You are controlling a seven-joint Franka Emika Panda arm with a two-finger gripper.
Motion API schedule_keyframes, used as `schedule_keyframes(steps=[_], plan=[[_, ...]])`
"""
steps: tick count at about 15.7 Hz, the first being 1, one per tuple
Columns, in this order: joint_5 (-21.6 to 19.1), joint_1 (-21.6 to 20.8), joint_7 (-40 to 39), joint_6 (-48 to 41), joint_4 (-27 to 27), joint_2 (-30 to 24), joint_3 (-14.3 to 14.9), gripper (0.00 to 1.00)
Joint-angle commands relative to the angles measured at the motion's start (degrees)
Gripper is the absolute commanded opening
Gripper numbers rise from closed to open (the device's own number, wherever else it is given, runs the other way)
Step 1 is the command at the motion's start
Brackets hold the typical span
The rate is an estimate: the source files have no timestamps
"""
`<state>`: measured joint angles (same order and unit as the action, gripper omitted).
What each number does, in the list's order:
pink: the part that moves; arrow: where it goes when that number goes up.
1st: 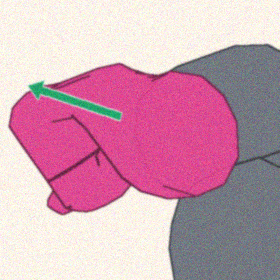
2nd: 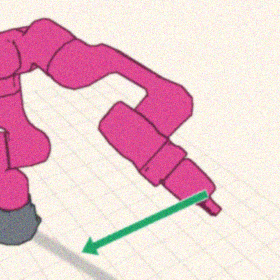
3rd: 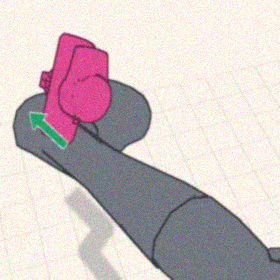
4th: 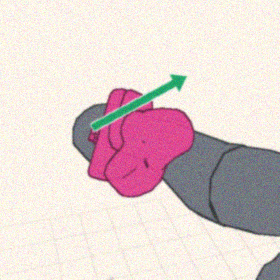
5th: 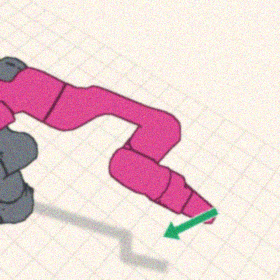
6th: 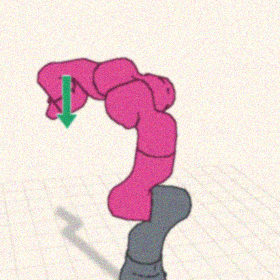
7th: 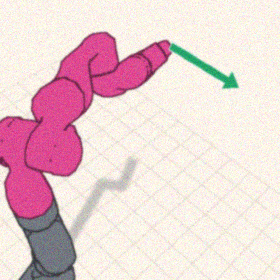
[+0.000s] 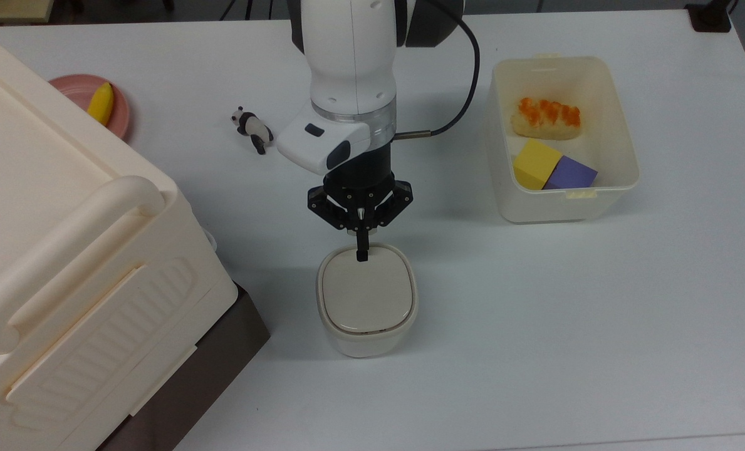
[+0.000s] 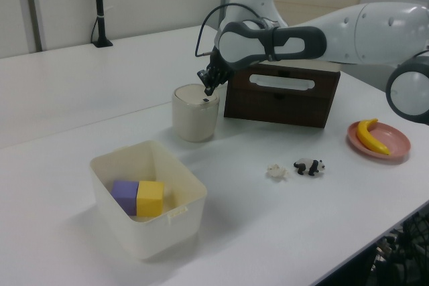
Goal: Open the trash can
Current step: 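Lower the gripper onto the lid's front edge and hook it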
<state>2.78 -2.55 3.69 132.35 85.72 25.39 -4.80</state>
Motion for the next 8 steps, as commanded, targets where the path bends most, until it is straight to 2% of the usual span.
schedule_keyframes(steps=[1, 8], plan=[[1.0, -0.5, -1.0, 1.7, -1.2, 1.1, 0.3, 0.00], [2.1, -0.5, -2.3, 2.2, -1.2, 2.2, 0.3, 0.00]])
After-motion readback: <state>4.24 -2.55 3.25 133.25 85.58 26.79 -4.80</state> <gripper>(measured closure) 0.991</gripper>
